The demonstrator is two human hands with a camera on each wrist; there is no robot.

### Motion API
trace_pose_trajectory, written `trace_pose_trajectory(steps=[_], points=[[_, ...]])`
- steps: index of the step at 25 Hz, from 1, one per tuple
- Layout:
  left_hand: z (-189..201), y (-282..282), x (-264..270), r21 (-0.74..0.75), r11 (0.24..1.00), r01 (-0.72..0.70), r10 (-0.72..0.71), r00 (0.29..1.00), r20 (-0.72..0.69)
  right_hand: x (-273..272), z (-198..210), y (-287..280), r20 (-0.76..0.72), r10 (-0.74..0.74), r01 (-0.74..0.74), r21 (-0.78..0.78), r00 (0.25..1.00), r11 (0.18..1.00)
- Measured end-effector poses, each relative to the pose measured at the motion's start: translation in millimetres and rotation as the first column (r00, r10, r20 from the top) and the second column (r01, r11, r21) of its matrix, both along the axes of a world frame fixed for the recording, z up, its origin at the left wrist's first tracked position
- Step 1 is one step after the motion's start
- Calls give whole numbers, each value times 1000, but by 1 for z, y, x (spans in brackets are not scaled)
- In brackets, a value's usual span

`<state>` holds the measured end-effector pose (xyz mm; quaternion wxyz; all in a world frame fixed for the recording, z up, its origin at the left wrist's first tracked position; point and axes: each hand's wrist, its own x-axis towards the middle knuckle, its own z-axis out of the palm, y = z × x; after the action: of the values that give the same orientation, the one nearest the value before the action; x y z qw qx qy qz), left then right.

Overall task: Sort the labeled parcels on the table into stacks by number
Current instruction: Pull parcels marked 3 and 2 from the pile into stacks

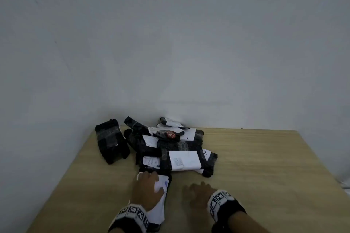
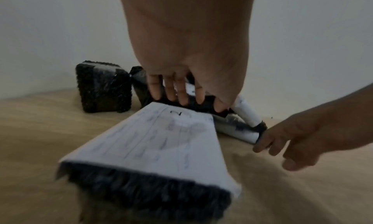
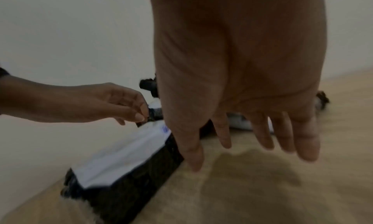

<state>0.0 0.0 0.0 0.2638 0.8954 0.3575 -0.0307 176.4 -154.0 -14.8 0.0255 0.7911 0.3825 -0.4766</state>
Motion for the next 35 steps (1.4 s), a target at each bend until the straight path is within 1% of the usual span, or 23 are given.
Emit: trace_pose_trajectory(steps=[1, 2, 4, 6, 9, 10, 11, 13, 16, 18, 21, 22, 23, 24, 25, 26, 28, 30, 31, 32, 33, 34, 35], points=[[-17, 0, -7, 114, 993, 20, -12, 998, -66, -2, -13, -9, -2, 79, -79, -93, 997, 993], [-14, -2, -11, -7, 1000, 1, -3, 977, -214, -4, -18, -14, 4, 92, -90, -181, 996, 979], [-19, 3, -18, -144, 986, -86, 21, 914, -405, -12, -22, -23, 30, 107, -94, -277, 994, 956], [-18, 19, -5, -150, 983, -107, 45, 928, -371, -12, -23, -9, 51, 113, -97, -248, 992, 964], [-13, 44, 29, -128, 985, -119, 69, 939, -337, 11, -28, 26, 115, -70, 84, -124, 991, 989], [-16, 51, 36, -127, 984, -123, 72, 936, -345, 23, -31, 33, 123, -55, 70, -123, 991, 990], [-17, 55, 41, -131, 983, -129, 74, 931, -358, 32, -35, 38, 118, -71, 79, -66, 991, 995], [-21, 61, 41, -143, 979, -144, 83, 926, -368, 49, -23, 57, 111, -29, 35, -53, 993, 998], [-22, 69, 35, -159, 977, -139, 63, 911, -407, 62, -30, 74, 115, 206, -193, -117, 972, 974], [-23, 75, 38, -176, 968, -177, 84, 895, -438, 69, -40, 88, 79, 242, -224, -183, 967, 957], [-20, 80, 45, -162, 969, -189, 88, 870, -484, 81, -27, 94, 38, 302, -286, -228, 953, 931], [-19, 82, 45, -158, 969, -191, 89, 864, -496, 80, -19, 100, 8, 285, -277, -206, 959, 938], [-17, 83, 44, -166, 969, -182, 72, 853, -517, 76, -11, 107, -66, 187, -195, -148, 980, 970], [-13, 84, 45, -182, 969, -165, 43, 844, -535, 72, -6, 114, -163, 38, -43, -27, 986, 999], [-9, 86, 46, -203, 969, -142, 8, 835, -550, 68, -3, 120, -265, -128, 151, 70, 956, 986], [-4, 86, 45, -221, 966, -136, -7, 837, -547, 64, 5, 125, -339, -258, 315, 126, 905, 941], [3, 84, 41, -237, 961, -141, -1, 859, -512, 61, 13, 131, -459, -422, 562, 223, 781, 797], [7, 76, 34, -185, 973, -142, 40, 882, -469, 67, 22, 130, -622, -563, 824, 269, 544, 499], [9, 68, 29, -153, 977, -148, 61, 883, -466, 68, 23, 126, -654, -602, 883, 259, 459, 391], [8, 60, 24, -131, 978, -161, 82, 878, -471, 67, 26, 122, -658, -611, 893, 249, 440, 375], [9, 52, 19, -130, 976, -173, 93, 877, -471, 62, 26, 116, -602, -594, 836, 276, 534, 474], [9, 44, 13, -143, 972, -186, 99, 878, -468, 54, 18, 109, -475, -540, 706, 304, 694, 640], [12, 36, 5, -159, 969, -190, 95, 879, -466, 43, 9, 99, -355, -427, 533, 292, 832, 795]])
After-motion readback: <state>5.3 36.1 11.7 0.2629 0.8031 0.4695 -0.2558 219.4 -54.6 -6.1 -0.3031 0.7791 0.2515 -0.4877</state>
